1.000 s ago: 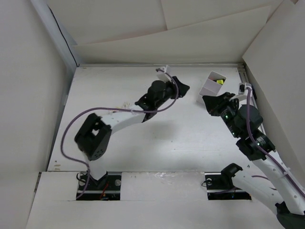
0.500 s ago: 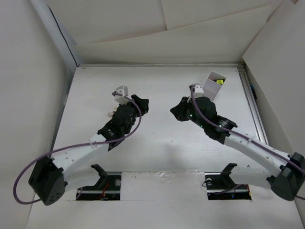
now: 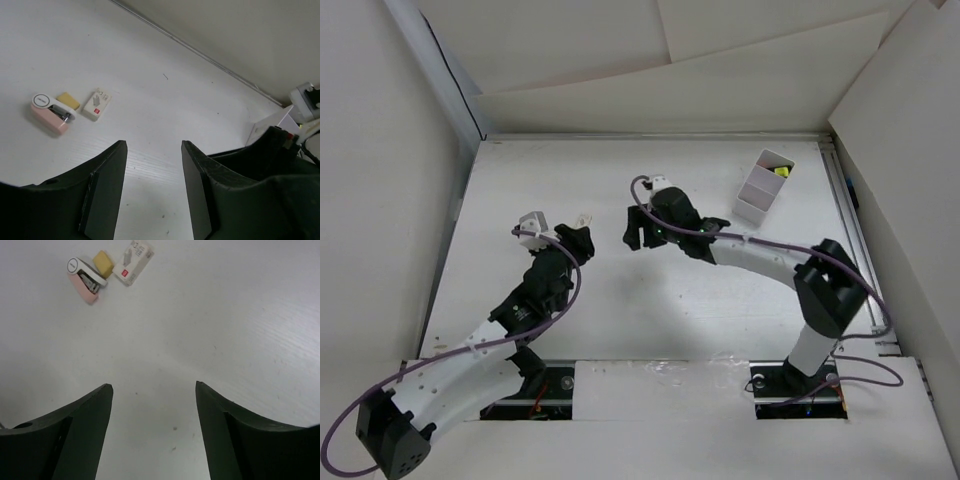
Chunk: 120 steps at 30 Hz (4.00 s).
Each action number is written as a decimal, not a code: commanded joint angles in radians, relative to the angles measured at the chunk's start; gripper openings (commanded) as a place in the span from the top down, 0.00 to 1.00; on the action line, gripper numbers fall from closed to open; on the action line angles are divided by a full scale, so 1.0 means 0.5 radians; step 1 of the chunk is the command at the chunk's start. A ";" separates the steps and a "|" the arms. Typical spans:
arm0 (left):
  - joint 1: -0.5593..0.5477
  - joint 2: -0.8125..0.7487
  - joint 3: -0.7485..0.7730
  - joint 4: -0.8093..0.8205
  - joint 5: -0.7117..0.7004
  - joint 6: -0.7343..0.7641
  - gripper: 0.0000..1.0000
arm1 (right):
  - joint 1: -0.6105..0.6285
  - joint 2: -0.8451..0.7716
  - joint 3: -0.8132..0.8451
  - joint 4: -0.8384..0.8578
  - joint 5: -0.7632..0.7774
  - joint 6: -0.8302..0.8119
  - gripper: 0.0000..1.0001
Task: Sort the stationery into containers
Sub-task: Pick up the stationery from the center of the board.
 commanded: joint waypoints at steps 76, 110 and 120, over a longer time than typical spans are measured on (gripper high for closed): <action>-0.004 -1.371 -0.227 -0.125 -0.058 0.069 0.52 | 0.165 2.107 2.841 -0.848 -0.123 -0.932 0.10; -0.004 -1.227 -0.282 -0.058 0.083 0.130 0.52 | -0.009 0.699 0.936 0.001 0.147 -0.408 0.41; -0.004 -0.639 -0.184 0.093 0.396 0.250 0.51 | -0.420 0.036 0.347 0.225 0.465 -0.018 0.41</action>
